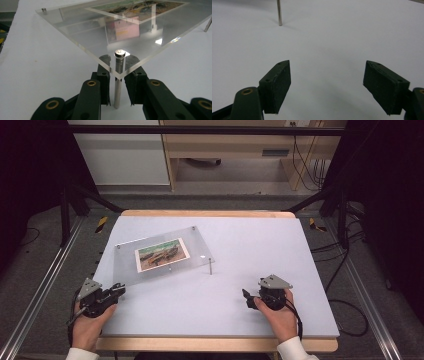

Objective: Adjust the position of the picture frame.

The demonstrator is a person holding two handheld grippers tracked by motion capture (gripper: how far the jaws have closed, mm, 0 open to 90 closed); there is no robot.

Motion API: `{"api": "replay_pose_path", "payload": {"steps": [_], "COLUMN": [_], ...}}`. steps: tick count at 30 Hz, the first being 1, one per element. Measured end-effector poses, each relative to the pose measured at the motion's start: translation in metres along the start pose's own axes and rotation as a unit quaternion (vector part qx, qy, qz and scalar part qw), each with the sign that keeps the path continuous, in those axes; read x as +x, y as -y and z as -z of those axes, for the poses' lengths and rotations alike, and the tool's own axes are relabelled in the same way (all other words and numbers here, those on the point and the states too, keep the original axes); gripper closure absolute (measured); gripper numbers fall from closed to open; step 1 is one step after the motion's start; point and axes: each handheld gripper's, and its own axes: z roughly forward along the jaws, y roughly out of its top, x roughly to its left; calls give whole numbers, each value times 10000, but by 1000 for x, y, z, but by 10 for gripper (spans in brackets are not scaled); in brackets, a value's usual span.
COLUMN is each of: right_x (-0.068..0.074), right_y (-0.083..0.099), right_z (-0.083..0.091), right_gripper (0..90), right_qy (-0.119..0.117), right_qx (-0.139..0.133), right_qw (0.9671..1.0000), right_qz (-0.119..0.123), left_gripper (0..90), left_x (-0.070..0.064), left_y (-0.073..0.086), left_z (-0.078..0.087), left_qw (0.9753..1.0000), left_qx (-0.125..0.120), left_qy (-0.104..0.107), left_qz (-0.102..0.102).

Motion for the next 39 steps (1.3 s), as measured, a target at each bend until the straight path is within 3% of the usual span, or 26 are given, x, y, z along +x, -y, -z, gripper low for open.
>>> {"api": "replay_pose_path", "payload": {"steps": [3,8,17,18,21,24,29,33,39], "right_x": [0,2,25,33,38,50,59,63,61], "right_y": [0,-2,-26,-34,-39,-51,-61,-69,-76], "right_z": [0,1,-2,-7,-11,-27,-42,-61,-73], "right_gripper": [221,216,198,182,175,180,198,281,360], "right_qy": [7,-18,-287,-438,-492,-726,-790,-748,-659], "right_qx": [-5,-35,-165,-97,-87,-31,34,52,-18], "right_qw": [10000,10000,9991,9986,9983,9973,9969,9972,9978], "right_qz": [-17,-40,267,284,303,94,56,52,79], "left_gripper": [732,732,767,767,768,789,810,841,842], "left_x": [1,6,2,2,3,3,4,3,3], "left_y": [-1,-1,-8,-9,-10,-10,-12,-13,-13], "left_z": [1,5,9,9,9,9,11,12,12], "left_qw": [9999,9986,9984,9983,9982,9981,9977,9975,9971], "left_qx": [-67,-288,-532,-552,-535,-515,-482,-455,-471], "left_qy": [50,118,84,86,113,146,200,257,281], "left_qz": [97,428,193,190,238,290,432,485,523]}}
